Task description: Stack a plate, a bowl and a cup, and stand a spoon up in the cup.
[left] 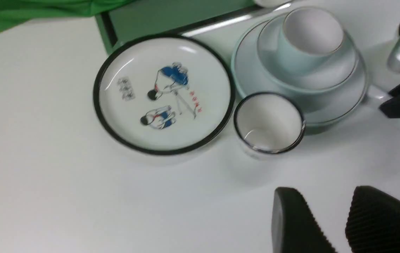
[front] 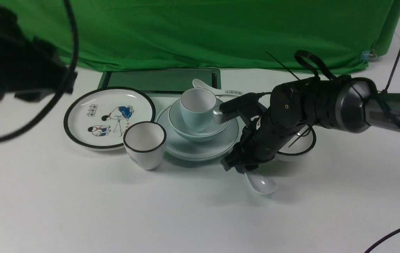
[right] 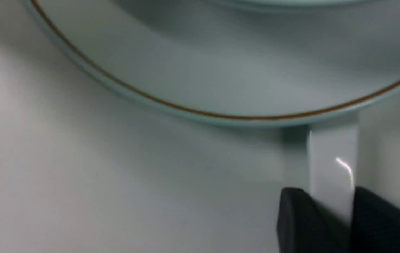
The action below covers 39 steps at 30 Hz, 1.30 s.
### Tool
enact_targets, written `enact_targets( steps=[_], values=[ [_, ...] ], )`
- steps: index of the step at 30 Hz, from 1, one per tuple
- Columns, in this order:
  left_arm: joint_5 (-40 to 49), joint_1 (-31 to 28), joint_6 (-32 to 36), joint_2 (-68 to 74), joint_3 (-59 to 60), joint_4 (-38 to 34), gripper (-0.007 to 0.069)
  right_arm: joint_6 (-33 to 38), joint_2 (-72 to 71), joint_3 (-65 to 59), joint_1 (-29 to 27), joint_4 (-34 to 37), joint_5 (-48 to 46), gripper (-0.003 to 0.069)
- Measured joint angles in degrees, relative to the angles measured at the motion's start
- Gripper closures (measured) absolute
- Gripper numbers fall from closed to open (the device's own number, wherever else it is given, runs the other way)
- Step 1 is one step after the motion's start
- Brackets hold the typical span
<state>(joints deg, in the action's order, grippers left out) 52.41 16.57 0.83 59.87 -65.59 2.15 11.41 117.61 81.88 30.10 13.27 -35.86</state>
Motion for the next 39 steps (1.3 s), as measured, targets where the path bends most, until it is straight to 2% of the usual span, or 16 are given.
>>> enact_targets(
  steps=[4,8,10,13,16,18,19,20,23,27,34,36,39],
  values=[
    [-3.79,0.00,-6.47,-7.87,10.95,6.45,0.0443,1.55,-2.48,-0.23,0.11,0.24,-7.54,0.0487],
    [-9.00,0.00,-11.22,-14.71,21.14,11.54,0.0495,3.48,-7.82,-0.29,1.20,0.96,-5.70,0.0487],
    [-15.15,0.00,-12.47,-18.85,29.73,13.63,0.0601,5.03,-12.03,-0.29,3.43,1.47,4.18,0.0487],
    [-21.56,0.00,-12.47,-20.95,35.36,14.72,0.0648,6.34,-13.20,-0.29,5.51,1.66,20.37,0.0487],
    [-28.62,0.00,-12.47,-22.13,40.25,14.75,0.0657,8.06,-10.48,-0.29,7.05,1.66,42.97,0.0487],
    [-31.76,0.00,-12.47,-22.21,41.75,14.75,0.0658,7.99,-7.25,-0.29,7.17,1.60,53.20,0.0487],
    [-31.97,0.00,-12.47,-22.21,41.75,14.75,0.0658,7.95,-7.25,-0.29,7.17,1.60,54.14,0.0487],
    [-33.20,0.00,-12.47,-22.21,42.44,14.46,0.0658,7.71,-4.44,-0.29,7.03,1.60,59.76,0.0487],
    [-34.94,0.00,-12.47,-22.21,42.69,13.56,0.0658,7.59,0.38,-0.29,6.68,1.66,67.68,0.0487],
    [-37.43,0.00,-12.47,-22.21,42.69,11.92,0.0658,6.73,4.12,-0.52,6.07,1.70,72.64,0.0487],
    [-37.98,0.00,-12.47,-22.21,42.69,11.61,0.0658,5.71,5.88,-0.57,5.90,1.79,73.90,0.0479],
    [-37.98,0.00,-12.47,-22.21,42.69,11.48,0.0658,5.37,6.04,-0.57,5.90,1.79,73.83,0.0452],
    [-38.03,0.00,-12.47,-22.21,42.69,11.48,0.0658,5.53,5.85,-0.57,5.90,1.79,73.07,0.0368]
  ],
)
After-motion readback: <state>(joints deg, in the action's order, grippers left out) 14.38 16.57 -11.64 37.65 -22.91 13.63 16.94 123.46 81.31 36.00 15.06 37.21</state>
